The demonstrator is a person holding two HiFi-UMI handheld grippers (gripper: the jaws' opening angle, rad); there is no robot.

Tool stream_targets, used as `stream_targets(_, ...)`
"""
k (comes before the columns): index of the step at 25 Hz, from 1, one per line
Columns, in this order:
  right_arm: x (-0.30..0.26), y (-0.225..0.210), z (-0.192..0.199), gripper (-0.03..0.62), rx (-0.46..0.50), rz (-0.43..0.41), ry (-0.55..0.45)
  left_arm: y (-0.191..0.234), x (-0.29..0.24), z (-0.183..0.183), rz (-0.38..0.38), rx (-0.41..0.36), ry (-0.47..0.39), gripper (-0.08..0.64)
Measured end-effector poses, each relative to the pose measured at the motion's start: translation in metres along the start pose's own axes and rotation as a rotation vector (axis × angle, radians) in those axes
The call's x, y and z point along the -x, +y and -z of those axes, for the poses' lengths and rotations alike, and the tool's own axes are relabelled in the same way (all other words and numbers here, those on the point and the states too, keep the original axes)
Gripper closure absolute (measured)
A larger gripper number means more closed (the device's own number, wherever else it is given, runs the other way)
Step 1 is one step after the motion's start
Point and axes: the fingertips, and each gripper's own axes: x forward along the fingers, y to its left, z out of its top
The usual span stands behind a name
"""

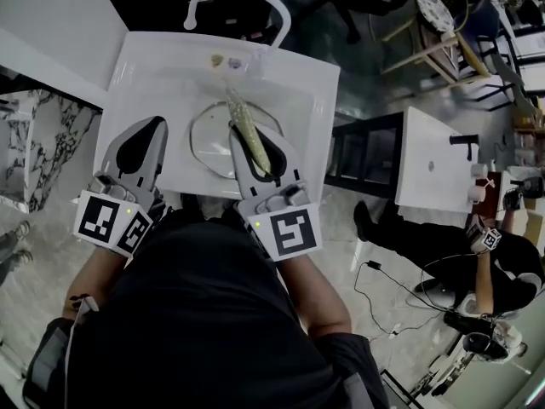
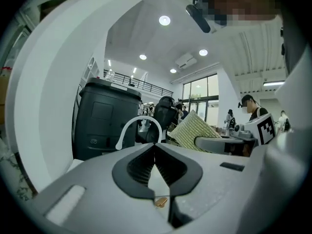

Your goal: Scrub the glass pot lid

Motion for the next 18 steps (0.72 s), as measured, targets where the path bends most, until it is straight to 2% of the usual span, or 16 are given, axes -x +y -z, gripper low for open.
stream_targets(6, -0.002, -0.002, -0.008, 0.526, -0.009, -0.026, -0.05, 0.007, 0.004, -0.001, -0.024, 0.065, -0.055, 0.558)
stream_targets(13, -0.005, -0.005, 0.001, 0.526, -0.056, -0.023, 0.0, 0.015, 0.01, -0.001, -0.035, 0.067, -0.065, 0.558)
stream_targets(18, -0.005, -0.005, 0.0, 0.526, -0.061, -0.022, -0.007, 0.015, 0.011, 0.003, -0.039, 0.067, -0.055, 0.558)
